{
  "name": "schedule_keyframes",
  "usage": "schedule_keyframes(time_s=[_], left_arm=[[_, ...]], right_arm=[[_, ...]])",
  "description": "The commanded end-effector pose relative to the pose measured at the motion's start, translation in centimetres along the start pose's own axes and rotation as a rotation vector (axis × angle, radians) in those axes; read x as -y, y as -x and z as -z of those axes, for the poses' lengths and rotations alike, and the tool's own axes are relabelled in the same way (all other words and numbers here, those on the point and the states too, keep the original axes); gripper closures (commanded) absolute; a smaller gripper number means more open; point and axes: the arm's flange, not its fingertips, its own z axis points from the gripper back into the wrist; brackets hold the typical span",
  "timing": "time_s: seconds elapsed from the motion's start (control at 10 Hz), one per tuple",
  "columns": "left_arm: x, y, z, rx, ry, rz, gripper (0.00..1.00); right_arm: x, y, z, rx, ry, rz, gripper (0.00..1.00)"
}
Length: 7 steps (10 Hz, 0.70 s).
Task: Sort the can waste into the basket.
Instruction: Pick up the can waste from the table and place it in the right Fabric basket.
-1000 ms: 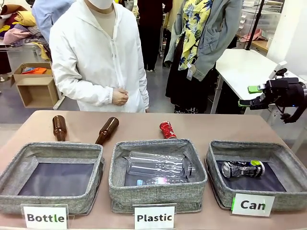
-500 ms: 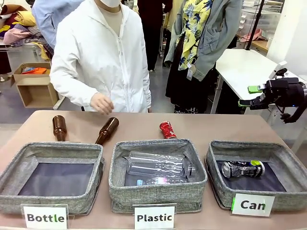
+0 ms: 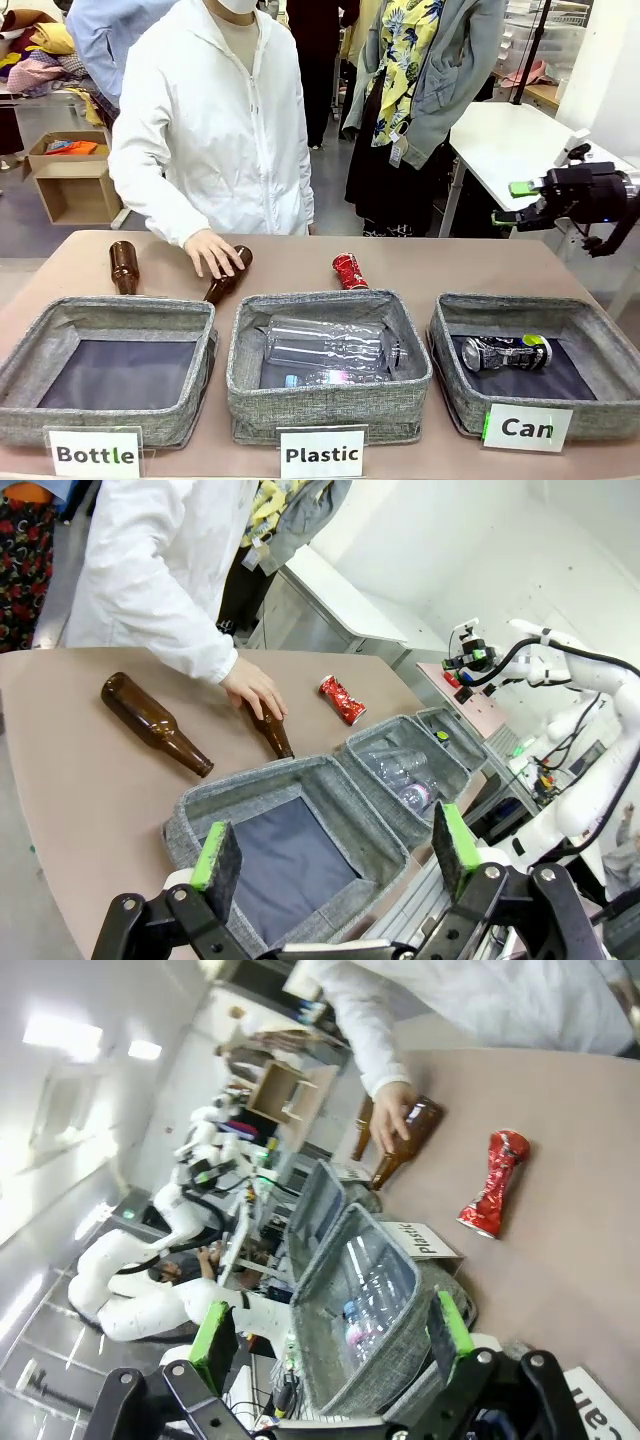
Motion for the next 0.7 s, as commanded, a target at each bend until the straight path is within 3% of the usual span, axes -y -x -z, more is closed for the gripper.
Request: schedule_keyframes(time_s=[0.0, 0.2, 0.4, 0.5, 0.6], left_arm=[[-0.1, -0.2, 0.1, 0.022, 0.011, 0.021, 0.0], [-0.1, -0.2, 0.1, 0.022, 0.011, 0.021, 0.0], [-0.1, -0.2, 0.1, 0.022, 0.011, 0.021, 0.0], [-0.1, -0.2, 0.1, 0.022, 0.011, 0.021, 0.0], [-0.1, -0.2, 0.1, 0.022, 0.011, 0.021, 0.0]], right_arm=[[-2.9, -3.8, 6.3, -0.111, 0.173, 0.125, 0.0], [-3.9, -6.2, 13.4, -0.155, 0.365, 0.216, 0.0], [-4.4, -7.1, 19.0, -0.218, 0.562, 0.204, 0.0], [-4.6, -7.1, 21.1, -0.277, 0.644, 0.165, 0.0], [-5.5, -6.1, 21.8, -0.436, 0.645, 0.047, 0.0]])
